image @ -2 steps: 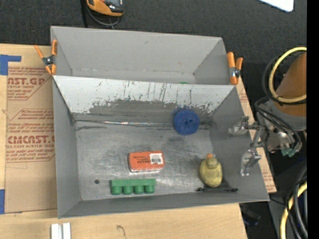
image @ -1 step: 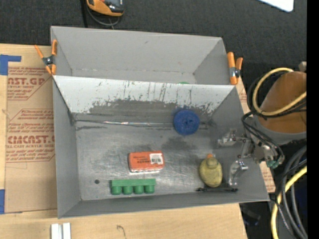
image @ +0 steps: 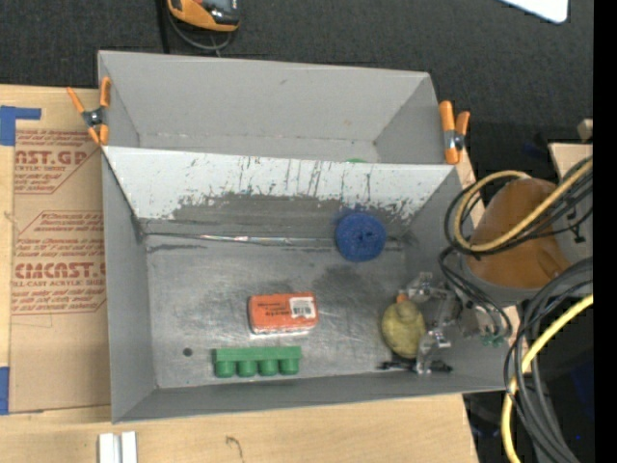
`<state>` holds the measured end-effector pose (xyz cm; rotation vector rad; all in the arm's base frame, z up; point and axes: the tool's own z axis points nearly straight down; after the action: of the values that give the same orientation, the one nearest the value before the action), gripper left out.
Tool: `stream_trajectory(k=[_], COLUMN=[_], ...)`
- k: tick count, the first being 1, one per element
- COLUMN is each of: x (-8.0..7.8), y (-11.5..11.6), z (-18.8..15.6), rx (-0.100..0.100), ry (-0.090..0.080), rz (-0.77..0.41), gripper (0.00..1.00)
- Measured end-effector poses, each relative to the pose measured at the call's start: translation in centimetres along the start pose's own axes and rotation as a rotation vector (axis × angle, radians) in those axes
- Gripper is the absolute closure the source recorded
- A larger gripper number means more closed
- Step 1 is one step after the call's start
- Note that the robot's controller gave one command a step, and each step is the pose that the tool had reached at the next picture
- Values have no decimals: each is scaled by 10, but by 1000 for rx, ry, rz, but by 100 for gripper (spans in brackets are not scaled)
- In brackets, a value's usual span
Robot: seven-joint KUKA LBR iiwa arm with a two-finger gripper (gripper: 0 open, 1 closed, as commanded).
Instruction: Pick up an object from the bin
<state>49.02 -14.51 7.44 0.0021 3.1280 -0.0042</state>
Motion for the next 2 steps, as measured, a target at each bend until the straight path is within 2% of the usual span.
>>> stream_trajectory(k=[1,2], x=[10,5], y=[0,11], z=[-57,-2], rx=[-3,0], ry=[17,1], rz=[194,143], gripper=[0,0])
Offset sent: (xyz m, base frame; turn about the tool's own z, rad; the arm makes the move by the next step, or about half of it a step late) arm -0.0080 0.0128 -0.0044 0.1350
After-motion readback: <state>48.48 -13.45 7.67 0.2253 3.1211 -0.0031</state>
